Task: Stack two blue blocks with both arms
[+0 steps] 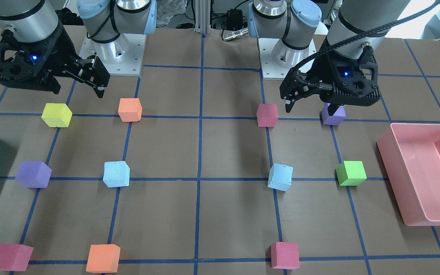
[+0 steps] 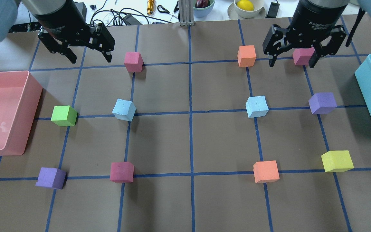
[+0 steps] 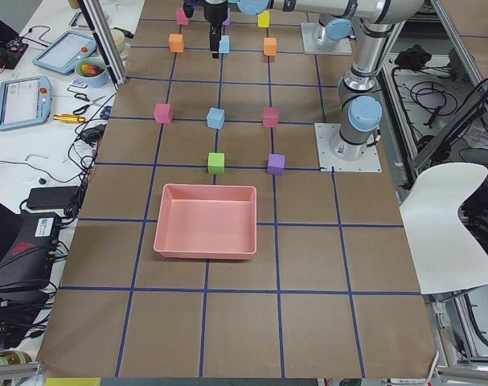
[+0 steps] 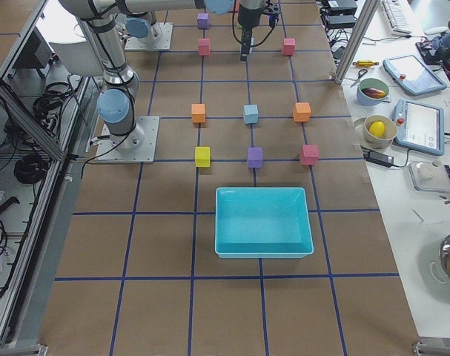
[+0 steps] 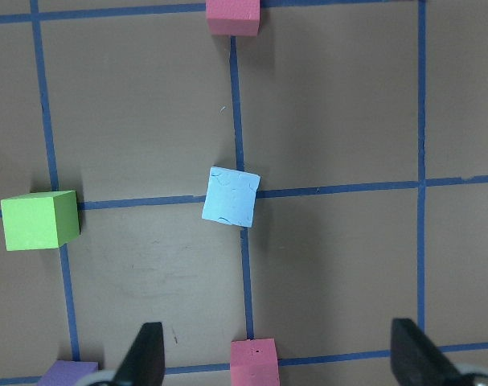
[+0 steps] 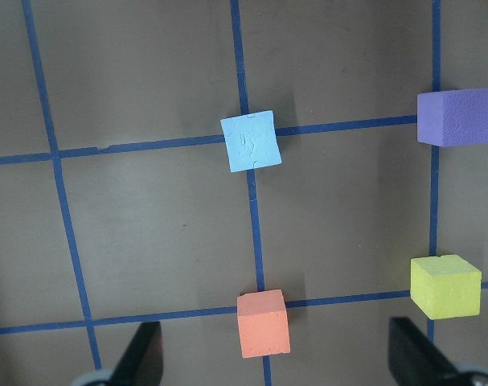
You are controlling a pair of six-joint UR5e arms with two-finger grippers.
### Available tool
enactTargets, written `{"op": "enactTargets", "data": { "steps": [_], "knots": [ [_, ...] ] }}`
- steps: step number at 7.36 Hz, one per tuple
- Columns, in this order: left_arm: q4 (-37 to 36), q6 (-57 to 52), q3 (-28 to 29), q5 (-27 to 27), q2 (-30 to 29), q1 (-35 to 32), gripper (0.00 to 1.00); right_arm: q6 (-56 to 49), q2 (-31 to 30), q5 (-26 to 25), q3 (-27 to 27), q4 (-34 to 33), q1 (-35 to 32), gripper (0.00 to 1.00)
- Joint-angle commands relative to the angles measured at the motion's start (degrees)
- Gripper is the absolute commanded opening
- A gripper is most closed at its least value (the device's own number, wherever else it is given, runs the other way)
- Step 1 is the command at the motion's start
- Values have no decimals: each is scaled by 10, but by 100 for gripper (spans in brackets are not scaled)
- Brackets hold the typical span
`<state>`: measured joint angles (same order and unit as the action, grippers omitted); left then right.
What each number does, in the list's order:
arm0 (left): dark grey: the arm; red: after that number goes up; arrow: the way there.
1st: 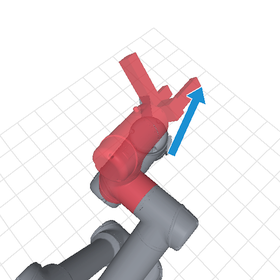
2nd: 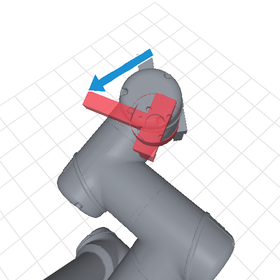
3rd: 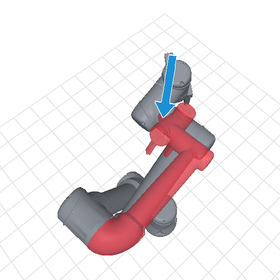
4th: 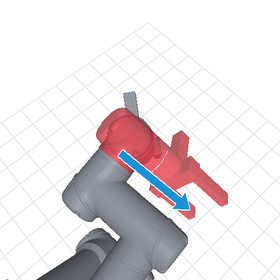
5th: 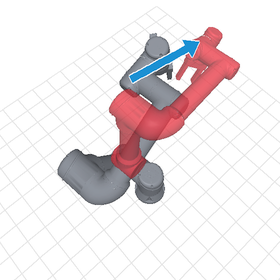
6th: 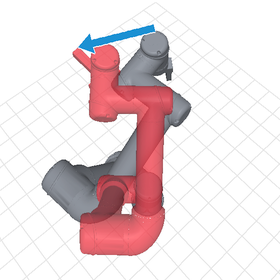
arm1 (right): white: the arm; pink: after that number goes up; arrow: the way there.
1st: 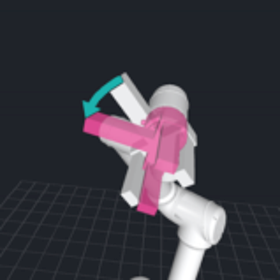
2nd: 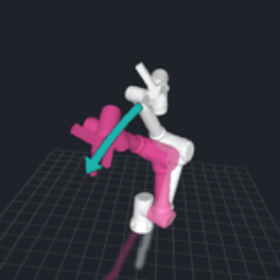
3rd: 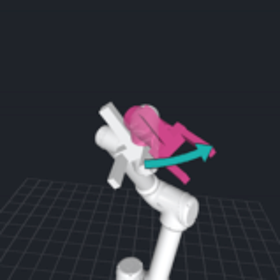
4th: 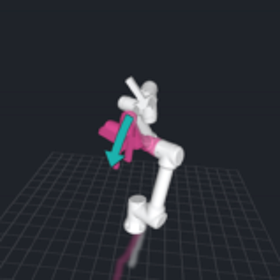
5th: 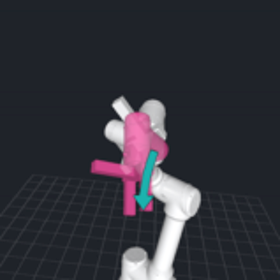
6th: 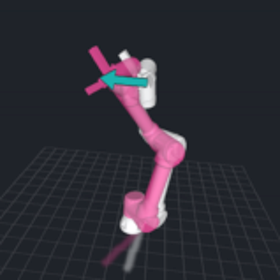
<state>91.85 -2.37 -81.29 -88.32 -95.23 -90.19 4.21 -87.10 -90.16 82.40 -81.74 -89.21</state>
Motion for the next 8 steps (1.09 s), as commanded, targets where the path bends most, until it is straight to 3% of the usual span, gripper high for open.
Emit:
{"op": "enactTargets", "data": {
  "steps": [1,8],
  "knots": [
    [0,0,0,1,0,0,100,0,-1,0,1,0,0,100],
    [0,0,0,0,0,0,100,1,7,-26,3,1,-1,100]
  ]
}}
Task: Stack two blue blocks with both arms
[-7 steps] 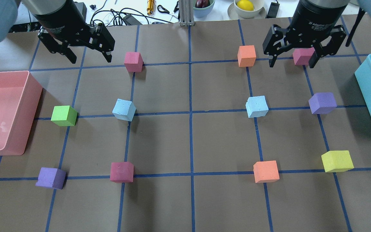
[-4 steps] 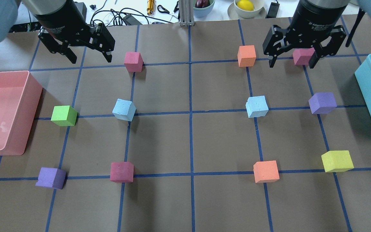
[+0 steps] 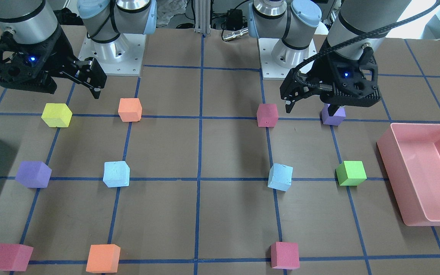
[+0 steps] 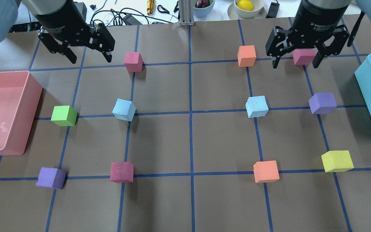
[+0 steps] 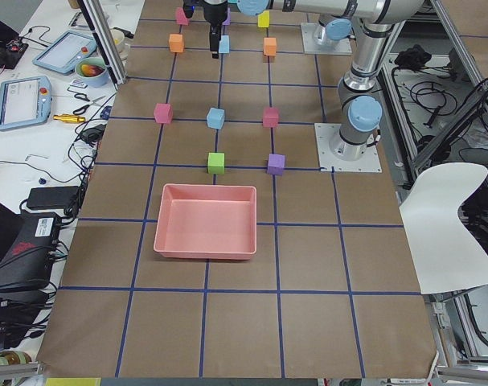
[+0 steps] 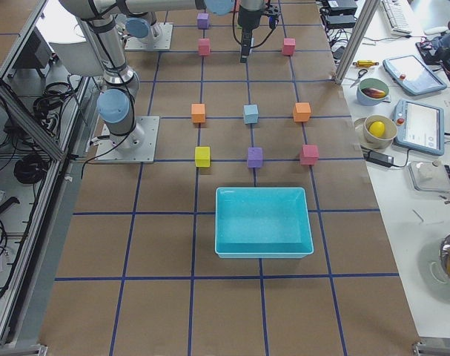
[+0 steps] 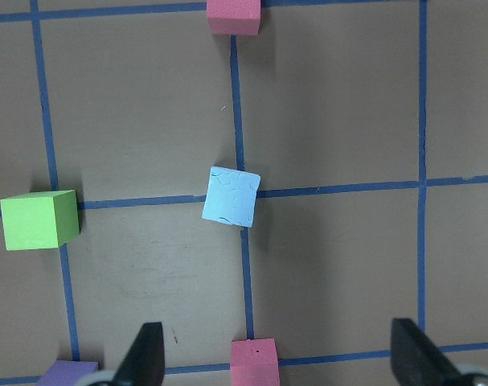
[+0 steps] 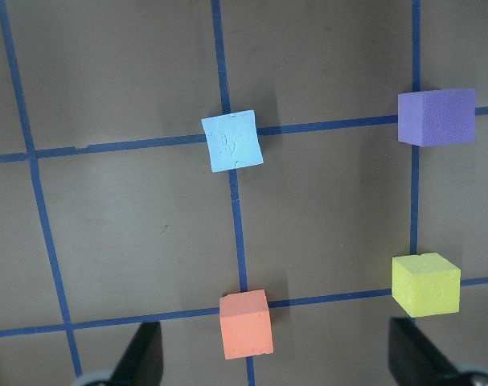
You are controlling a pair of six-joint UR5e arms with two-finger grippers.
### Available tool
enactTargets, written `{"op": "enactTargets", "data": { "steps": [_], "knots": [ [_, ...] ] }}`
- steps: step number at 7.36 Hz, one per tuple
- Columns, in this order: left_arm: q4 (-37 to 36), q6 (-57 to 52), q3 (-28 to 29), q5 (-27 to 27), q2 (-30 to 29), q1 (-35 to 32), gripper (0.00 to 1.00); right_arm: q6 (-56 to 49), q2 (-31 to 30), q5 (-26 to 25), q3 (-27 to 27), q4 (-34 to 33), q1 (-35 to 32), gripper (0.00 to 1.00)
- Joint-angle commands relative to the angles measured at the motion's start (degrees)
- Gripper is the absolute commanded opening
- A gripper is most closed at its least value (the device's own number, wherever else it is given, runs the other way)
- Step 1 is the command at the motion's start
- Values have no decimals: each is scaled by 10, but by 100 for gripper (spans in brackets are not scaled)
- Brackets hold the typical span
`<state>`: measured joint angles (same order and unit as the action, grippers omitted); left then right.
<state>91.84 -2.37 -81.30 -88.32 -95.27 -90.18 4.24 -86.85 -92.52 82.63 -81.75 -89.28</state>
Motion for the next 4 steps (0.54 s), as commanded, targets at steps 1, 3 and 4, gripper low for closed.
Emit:
{"op": "enactTargets", "data": {
  "steps": [1,3,4],
  "knots": [
    [0,0,0,0,0,0,100,1,11,1,7,0,2,100],
    [0,0,0,0,-1,0,100,-2,42,5,24,-11,2,100],
    [0,0,-3,0,0,0,100,-5,66,4,24,-39,3,100]
  ]
}}
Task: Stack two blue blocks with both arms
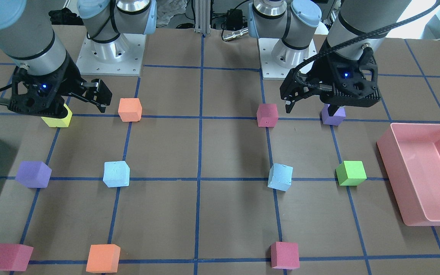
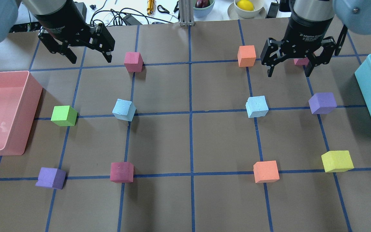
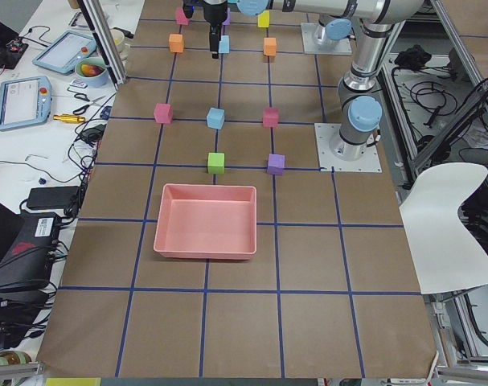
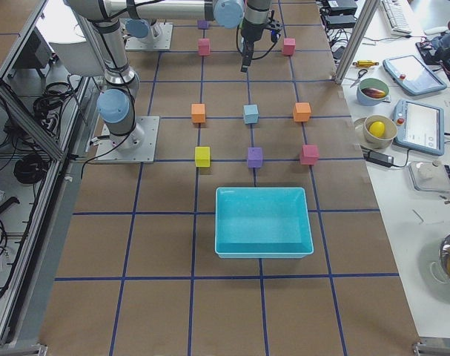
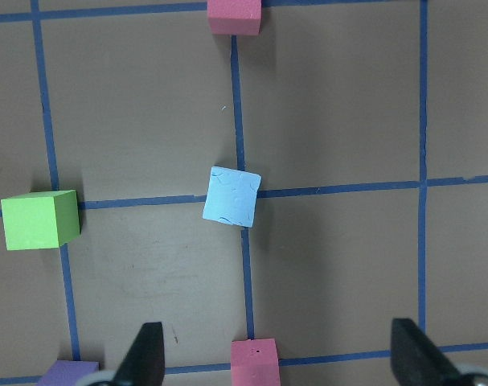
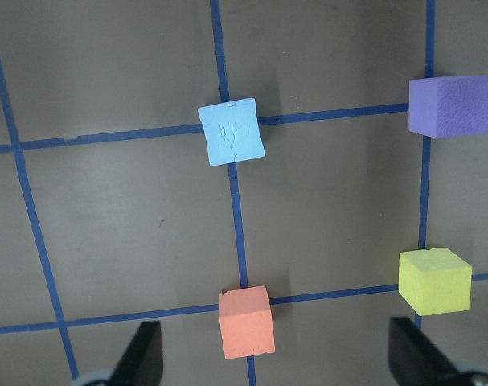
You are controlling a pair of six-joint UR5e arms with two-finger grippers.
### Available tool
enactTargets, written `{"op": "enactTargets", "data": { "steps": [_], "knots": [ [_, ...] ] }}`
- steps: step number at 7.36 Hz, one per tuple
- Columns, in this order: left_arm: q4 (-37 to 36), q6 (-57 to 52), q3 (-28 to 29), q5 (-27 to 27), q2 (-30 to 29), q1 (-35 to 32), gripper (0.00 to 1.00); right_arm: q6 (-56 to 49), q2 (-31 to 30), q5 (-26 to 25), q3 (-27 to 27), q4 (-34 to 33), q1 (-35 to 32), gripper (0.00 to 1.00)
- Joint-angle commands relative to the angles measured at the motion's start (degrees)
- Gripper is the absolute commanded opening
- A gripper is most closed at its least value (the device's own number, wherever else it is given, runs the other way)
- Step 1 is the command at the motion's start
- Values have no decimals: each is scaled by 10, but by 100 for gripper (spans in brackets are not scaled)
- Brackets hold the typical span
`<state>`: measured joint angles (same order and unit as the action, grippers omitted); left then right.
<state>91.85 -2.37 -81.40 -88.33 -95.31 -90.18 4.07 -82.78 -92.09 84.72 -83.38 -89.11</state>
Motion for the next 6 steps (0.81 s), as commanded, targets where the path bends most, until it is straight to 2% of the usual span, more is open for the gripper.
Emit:
{"op": "enactTargets", "data": {
  "steps": [1,3,4,6],
  "knots": [
    [0,0,-2,1,0,0,100,-3,53,1,4,-86,0,100],
    [1,0,-5,1,0,-1,100,-6,95,1,15,-106,-2,100],
    [-2,3,-20,-1,0,-2,100,-42,106,1,29,-114,-2,100],
    [-14,4,-50,0,-7,-3,100,-72,125,1,97,-228,-2,100]
  ]
}}
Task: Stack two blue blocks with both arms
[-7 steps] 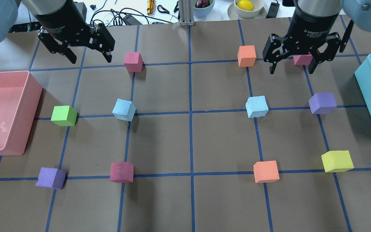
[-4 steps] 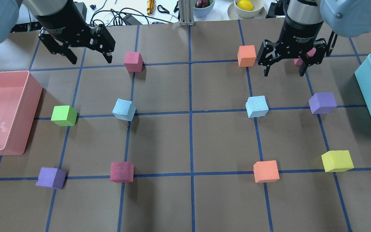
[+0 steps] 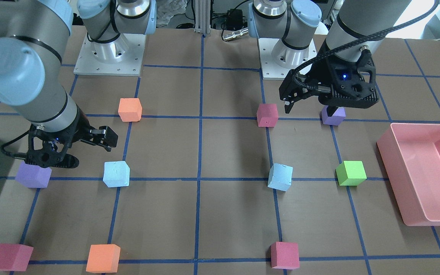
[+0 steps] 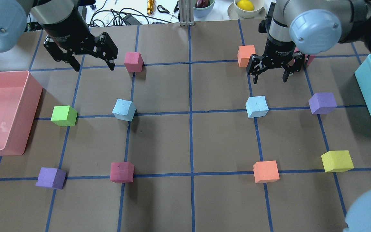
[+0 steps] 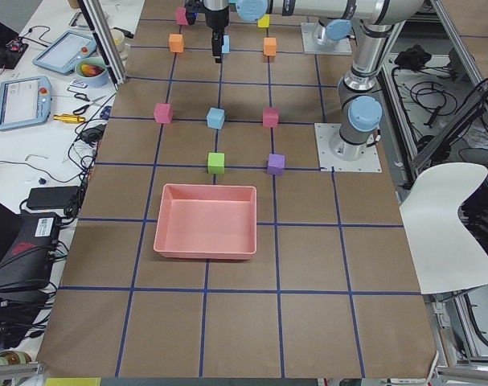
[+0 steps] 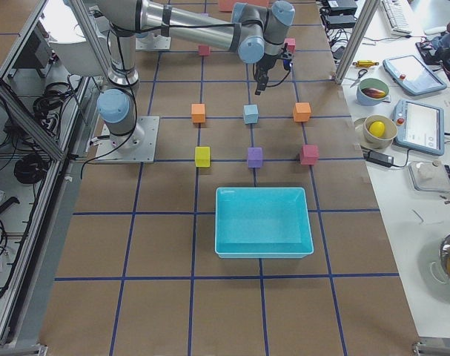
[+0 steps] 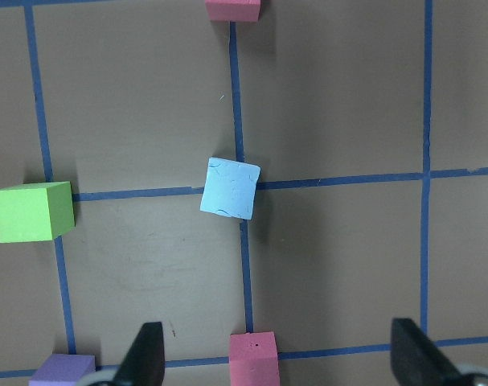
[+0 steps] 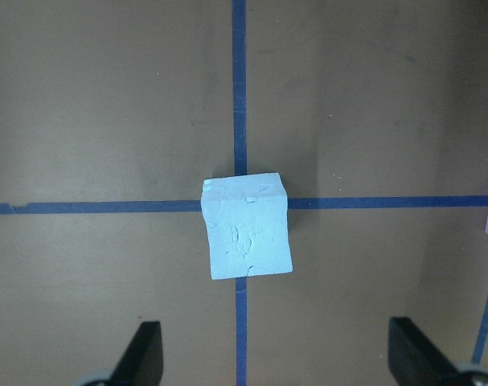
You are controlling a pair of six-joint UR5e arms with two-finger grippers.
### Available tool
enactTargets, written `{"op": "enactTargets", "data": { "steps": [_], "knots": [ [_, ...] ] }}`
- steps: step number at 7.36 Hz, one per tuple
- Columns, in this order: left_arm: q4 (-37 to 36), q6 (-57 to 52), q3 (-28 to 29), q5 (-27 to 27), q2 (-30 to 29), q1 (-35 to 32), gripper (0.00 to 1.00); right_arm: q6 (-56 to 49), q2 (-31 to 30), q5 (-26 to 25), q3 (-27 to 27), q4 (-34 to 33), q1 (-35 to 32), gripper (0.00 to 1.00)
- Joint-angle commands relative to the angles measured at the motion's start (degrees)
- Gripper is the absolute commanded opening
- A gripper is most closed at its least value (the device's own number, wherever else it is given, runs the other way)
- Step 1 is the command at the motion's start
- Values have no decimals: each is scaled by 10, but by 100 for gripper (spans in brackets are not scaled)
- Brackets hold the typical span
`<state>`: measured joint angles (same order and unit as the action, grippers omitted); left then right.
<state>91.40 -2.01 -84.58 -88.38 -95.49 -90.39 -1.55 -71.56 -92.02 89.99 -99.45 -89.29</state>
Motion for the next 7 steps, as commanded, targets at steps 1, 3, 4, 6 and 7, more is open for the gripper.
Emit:
{"op": "enactTargets", "data": {
  "steps": [1,3,4,6,7],
  "knots": [
    [-11,2,-36,1,-6,-1,100,-16,16,0,93,-135,0,100],
    [-70,3,-83,1,-10,-2,100,-17,18,0,139,-181,-1,100],
    [-106,3,-101,1,-12,-4,100,-16,26,1,141,-182,-1,100],
    [-153,-10,-131,1,-21,-2,100,-18,44,1,140,-188,-1,100],
    [-193,-11,-156,1,-28,-1,100,-22,48,1,140,-196,-1,100]
  ]
}}
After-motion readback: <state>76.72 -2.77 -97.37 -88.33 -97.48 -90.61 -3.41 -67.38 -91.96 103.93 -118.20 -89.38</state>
